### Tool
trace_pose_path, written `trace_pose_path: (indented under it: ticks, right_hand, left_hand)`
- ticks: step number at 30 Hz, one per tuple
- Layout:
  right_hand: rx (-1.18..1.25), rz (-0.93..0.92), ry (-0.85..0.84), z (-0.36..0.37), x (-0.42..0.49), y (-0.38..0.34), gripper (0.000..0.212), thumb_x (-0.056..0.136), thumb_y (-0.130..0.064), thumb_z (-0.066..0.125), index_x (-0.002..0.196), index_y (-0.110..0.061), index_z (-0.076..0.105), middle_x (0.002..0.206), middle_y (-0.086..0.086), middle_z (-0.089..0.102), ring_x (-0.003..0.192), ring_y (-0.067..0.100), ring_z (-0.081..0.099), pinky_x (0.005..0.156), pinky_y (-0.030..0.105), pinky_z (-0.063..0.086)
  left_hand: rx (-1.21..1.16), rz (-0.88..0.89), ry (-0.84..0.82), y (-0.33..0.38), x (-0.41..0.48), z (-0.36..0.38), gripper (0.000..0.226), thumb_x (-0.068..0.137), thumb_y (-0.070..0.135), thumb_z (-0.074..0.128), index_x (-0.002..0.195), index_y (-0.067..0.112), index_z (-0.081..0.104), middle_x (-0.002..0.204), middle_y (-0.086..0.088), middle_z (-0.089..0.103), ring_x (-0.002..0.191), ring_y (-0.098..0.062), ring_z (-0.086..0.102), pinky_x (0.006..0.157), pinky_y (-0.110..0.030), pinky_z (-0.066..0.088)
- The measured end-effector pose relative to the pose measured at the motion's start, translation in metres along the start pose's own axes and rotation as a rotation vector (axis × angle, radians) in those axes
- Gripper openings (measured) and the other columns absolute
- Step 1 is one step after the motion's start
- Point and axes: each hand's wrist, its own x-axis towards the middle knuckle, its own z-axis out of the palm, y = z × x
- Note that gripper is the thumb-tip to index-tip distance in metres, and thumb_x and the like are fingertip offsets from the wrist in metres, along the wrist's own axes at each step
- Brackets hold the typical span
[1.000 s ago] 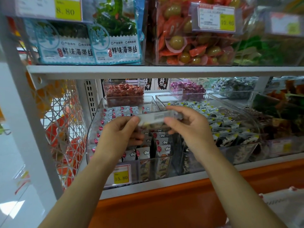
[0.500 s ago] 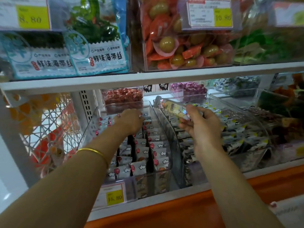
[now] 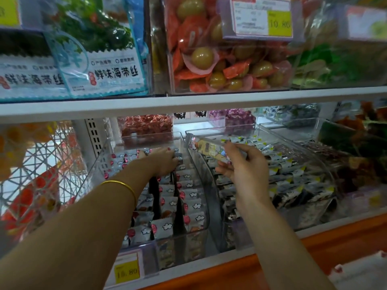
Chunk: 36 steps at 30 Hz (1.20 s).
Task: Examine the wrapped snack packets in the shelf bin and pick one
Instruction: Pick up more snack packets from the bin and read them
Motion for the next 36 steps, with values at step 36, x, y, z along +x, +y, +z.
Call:
trace_pose_path:
  ticks: [36]
  right_hand:
    - [-1.379,-0.819,-0.569,0.093,0.089,0.026,0.031,0.084,0.0,0.055,0.114,-0.005,0.047,0.106,0.016,0.056,0.097,0.032,0.055,0.072,0.032,0.04]
  left_hand:
    - [-0.246,-0.057,0.124,-0.006,-0.007,-0.002,0.019,0.091,0.018,0.05,0.104,0.005,0.057,0.096,-0.008,0.06,0.085,-0.02,0.053,0.068,-0.027,0.039]
